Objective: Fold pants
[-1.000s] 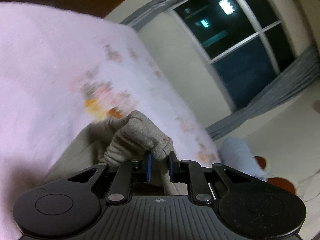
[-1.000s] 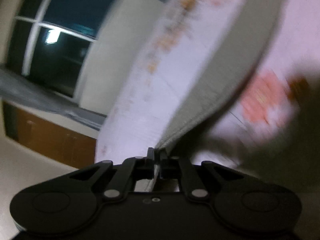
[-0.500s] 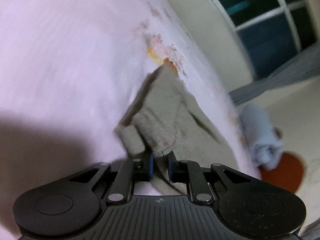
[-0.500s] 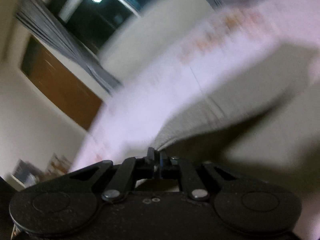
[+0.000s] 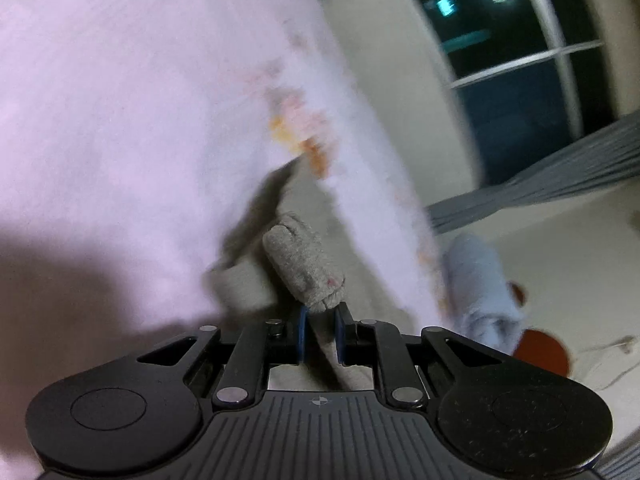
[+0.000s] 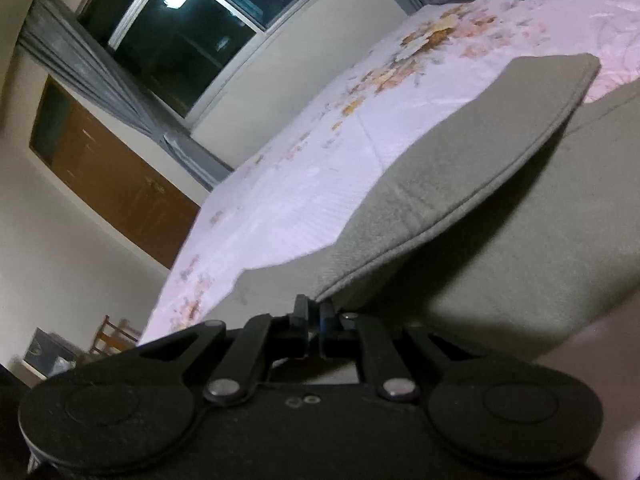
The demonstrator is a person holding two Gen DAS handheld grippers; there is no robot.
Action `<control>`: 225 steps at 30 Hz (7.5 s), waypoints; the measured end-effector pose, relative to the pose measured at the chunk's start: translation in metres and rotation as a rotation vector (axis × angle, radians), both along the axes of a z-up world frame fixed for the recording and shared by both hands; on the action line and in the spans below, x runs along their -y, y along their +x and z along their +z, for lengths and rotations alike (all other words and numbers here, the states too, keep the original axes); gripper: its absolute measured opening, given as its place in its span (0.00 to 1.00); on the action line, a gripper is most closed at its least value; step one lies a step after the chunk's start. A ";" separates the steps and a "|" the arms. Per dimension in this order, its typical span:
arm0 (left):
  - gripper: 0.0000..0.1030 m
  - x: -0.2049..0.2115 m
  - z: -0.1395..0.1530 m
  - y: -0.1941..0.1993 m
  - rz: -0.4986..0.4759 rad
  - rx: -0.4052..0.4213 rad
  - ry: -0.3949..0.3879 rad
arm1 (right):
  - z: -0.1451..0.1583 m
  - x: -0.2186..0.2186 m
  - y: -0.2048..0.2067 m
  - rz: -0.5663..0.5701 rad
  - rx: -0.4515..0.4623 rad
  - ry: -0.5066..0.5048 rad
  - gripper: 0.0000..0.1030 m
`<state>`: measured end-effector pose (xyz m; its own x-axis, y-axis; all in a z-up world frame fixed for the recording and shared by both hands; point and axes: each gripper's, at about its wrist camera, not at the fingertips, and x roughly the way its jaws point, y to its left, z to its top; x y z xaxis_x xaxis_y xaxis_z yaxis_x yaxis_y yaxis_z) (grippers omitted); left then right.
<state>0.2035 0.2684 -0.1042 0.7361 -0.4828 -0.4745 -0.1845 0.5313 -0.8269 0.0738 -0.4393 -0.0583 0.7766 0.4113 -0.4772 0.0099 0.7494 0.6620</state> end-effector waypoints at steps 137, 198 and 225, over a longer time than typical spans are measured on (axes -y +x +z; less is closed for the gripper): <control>0.83 0.438 0.048 0.006 -0.515 0.162 0.895 | 0.006 0.244 -0.059 -0.513 0.038 -0.014 0.00; 0.83 0.371 0.064 -0.014 -0.300 0.148 0.872 | -0.043 0.258 -0.084 -0.559 0.008 0.254 0.20; 0.84 0.316 0.068 -0.013 -0.217 0.125 0.873 | -0.059 0.264 -0.067 -0.560 -0.010 0.244 0.00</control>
